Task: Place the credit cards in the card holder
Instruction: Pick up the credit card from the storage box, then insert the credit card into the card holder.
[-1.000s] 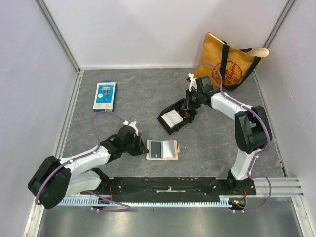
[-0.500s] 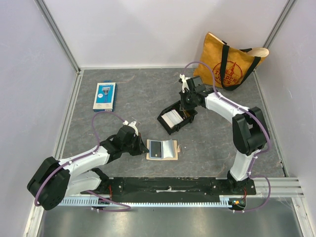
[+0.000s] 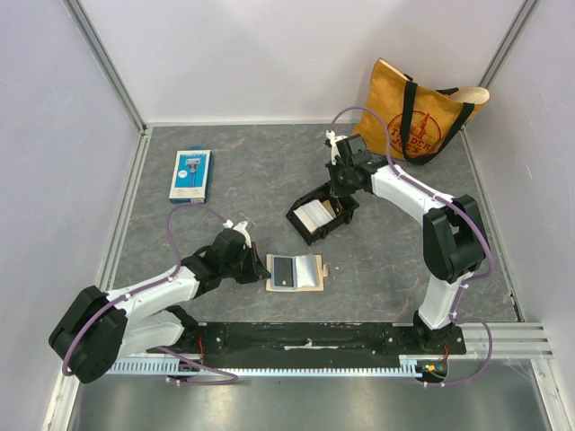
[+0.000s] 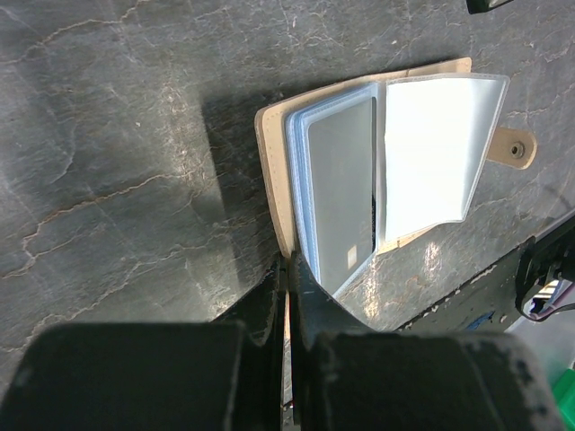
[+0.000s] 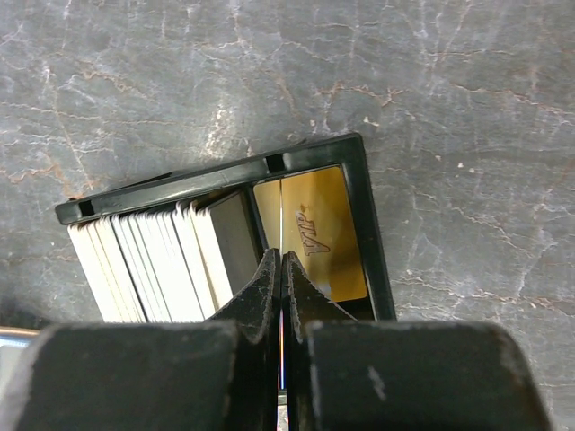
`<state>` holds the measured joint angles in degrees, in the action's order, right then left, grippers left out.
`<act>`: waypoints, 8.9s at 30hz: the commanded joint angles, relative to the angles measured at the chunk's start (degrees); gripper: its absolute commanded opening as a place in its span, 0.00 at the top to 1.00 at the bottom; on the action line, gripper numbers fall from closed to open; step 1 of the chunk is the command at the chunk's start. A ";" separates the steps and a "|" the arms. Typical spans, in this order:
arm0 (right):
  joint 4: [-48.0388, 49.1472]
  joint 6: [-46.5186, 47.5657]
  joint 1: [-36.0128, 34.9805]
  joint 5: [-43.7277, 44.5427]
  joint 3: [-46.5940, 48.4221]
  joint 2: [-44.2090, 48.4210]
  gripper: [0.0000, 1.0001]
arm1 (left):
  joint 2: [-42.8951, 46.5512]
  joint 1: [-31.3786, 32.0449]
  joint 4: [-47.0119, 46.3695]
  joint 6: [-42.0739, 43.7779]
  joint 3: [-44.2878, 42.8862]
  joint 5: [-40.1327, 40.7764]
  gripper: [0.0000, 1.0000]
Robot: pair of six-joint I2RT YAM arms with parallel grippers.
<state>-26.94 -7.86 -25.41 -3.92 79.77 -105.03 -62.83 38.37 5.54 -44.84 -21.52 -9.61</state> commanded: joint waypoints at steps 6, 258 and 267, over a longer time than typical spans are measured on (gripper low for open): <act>0.66 0.48 -0.26 5.24 2.59 4.13 1.00 | 1.13 0.04 -1.94 1.42 0.51 -0.85 0.98; 57.25 -58.67 -33.92 8.32 -61.57 24.62 1.00 | 5.79 0.04 -14.33 -6.40 13.08 -6.04 0.98; 58.49 -59.90 -33.83 7.44 -62.54 24.00 1.00 | 5.96 0.13 -14.42 -6.66 13.43 -5.77 0.98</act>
<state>29.98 -66.67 -59.40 4.47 18.20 -80.62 -57.34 38.37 -7.35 -50.09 -8.84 -15.44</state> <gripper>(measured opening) 0.007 0.022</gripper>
